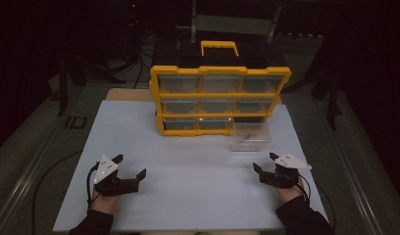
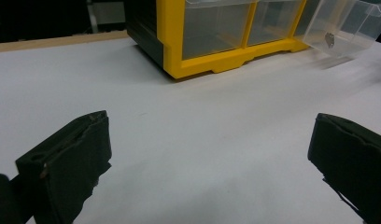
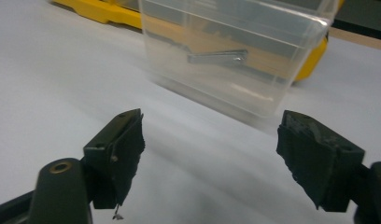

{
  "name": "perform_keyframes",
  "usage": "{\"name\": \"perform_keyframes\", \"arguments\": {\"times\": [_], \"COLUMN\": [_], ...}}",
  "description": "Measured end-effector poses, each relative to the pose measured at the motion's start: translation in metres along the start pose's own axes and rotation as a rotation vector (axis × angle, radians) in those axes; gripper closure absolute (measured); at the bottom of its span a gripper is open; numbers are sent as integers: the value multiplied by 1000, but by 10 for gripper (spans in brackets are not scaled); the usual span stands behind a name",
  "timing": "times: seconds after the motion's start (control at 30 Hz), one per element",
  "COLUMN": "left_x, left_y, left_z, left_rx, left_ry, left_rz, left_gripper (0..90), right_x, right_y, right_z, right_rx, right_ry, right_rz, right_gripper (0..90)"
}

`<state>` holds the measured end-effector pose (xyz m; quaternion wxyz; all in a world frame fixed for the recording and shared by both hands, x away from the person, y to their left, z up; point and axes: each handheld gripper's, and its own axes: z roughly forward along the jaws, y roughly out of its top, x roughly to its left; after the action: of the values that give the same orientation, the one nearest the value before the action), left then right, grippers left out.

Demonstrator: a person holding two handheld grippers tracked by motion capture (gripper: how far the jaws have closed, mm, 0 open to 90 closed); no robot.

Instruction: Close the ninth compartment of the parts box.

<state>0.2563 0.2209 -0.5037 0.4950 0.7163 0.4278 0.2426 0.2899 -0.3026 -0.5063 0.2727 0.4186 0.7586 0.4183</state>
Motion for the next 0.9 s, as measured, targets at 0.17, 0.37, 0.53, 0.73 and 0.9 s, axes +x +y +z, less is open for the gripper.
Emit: {"name": "perform_keyframes", "arguments": {"times": [0.17, 0.37, 0.53, 0.73, 0.9], "left_x": [0, 0, 0, 1, 1], "left_y": [0, 0, 0, 0, 1], "left_z": [0, 0, 0, -1, -1], "left_rx": [0, -3, -3, -4, -4], "left_ry": [1, 4, 4, 6, 5], "left_rz": [-1, -3, -3, -3, -3], "left_gripper": [1, 1, 2, 1, 2], "right_x": [-4, -5, -5, -6, -8], "right_y": [0, 1, 3, 6, 7], "right_z": [5, 7, 9, 9, 10], "right_rx": [23, 11, 14, 20, 32], "right_ry": [-3, -26, -39, -57, -50], "right_rz": [15, 30, 28, 24, 33], "right_gripper": [279, 416, 540, 698, 850]}}
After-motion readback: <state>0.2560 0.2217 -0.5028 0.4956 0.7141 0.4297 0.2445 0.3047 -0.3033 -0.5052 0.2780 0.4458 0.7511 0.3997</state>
